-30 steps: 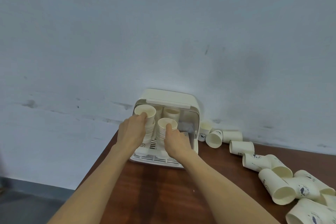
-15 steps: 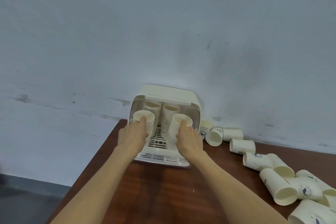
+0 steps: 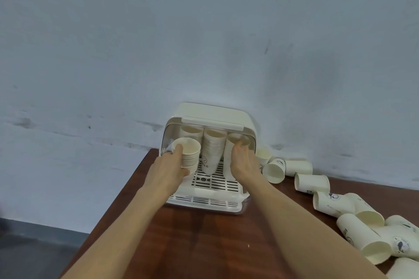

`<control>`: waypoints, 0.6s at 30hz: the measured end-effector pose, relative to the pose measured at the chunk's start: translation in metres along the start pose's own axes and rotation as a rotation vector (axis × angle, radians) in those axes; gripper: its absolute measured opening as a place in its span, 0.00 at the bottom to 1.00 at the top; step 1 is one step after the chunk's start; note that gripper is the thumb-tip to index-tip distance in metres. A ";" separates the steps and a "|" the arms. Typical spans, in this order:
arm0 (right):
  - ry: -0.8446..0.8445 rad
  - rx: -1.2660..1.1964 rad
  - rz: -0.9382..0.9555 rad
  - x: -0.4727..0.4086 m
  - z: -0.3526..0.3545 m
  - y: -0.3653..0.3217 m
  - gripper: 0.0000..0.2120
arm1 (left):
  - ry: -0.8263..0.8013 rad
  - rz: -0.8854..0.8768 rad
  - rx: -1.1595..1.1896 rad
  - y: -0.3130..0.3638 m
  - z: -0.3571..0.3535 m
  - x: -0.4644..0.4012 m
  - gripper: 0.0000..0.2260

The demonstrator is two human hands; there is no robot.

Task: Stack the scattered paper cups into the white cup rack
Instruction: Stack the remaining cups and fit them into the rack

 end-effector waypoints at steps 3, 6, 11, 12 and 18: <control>0.005 -0.004 0.030 -0.009 -0.003 0.000 0.23 | 0.000 -0.040 -0.017 0.005 -0.003 -0.002 0.19; 0.009 -0.026 0.030 -0.012 -0.004 0.001 0.26 | -0.003 -0.098 0.001 0.016 -0.006 -0.004 0.19; 0.103 -0.067 0.092 0.007 0.002 -0.001 0.32 | -0.030 -0.165 -0.006 0.039 -0.018 -0.010 0.19; 0.140 -0.053 0.111 0.015 0.005 0.000 0.30 | -0.032 -0.178 0.000 0.045 -0.020 -0.011 0.20; 0.245 -0.103 0.110 0.057 0.011 0.030 0.19 | -0.066 -0.226 0.051 0.080 -0.040 -0.021 0.20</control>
Point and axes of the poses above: each hand's wrist, its own x-axis away from the middle knuckle, its own z-axis out of the back of the hand, y = z × x, the point moved 7 cm from there along -x, towards the middle knuckle, and after that the axes turned 4 degrees about x, right-handed, at the moved point
